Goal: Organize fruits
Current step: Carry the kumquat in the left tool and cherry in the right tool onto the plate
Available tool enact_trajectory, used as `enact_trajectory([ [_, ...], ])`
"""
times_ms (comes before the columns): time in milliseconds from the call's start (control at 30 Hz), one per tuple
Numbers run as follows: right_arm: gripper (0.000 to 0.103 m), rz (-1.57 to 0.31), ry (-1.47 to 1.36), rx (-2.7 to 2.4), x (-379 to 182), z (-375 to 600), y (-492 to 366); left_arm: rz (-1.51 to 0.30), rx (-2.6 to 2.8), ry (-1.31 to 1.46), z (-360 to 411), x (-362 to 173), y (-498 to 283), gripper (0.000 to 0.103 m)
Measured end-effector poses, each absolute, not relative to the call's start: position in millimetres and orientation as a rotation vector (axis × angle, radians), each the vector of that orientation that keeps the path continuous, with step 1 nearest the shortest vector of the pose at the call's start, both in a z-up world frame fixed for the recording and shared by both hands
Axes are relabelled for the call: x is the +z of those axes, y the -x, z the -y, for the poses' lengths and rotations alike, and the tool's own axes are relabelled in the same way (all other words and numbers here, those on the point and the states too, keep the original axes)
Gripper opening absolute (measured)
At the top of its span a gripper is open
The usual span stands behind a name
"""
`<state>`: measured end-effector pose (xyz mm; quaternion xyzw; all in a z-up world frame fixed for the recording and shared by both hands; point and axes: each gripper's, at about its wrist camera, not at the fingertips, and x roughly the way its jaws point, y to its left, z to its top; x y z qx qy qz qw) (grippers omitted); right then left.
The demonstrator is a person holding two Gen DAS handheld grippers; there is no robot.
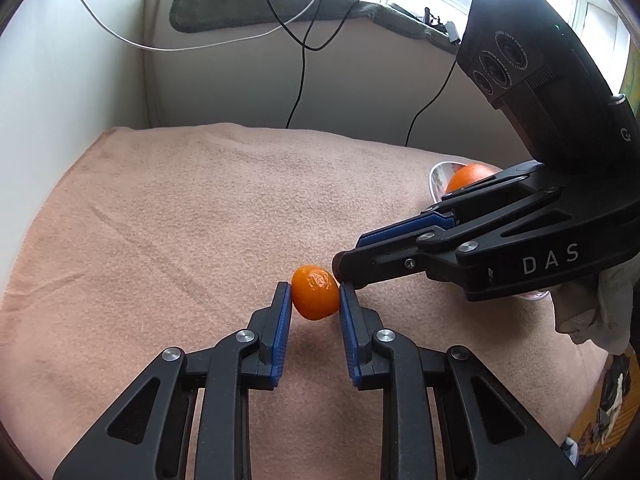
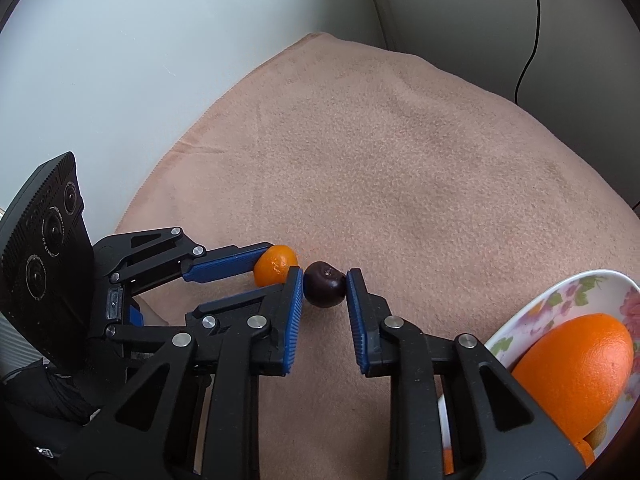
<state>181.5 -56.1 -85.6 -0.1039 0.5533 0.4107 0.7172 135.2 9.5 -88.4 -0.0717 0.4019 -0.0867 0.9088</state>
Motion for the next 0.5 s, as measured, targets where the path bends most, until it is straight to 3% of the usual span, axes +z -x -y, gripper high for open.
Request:
enact_trajectory([
  [500,0.023,-1.115,0.151,0.886,-43,99,-168,-0.757,-0.204,0.138,10,-52,-112,0.022],
])
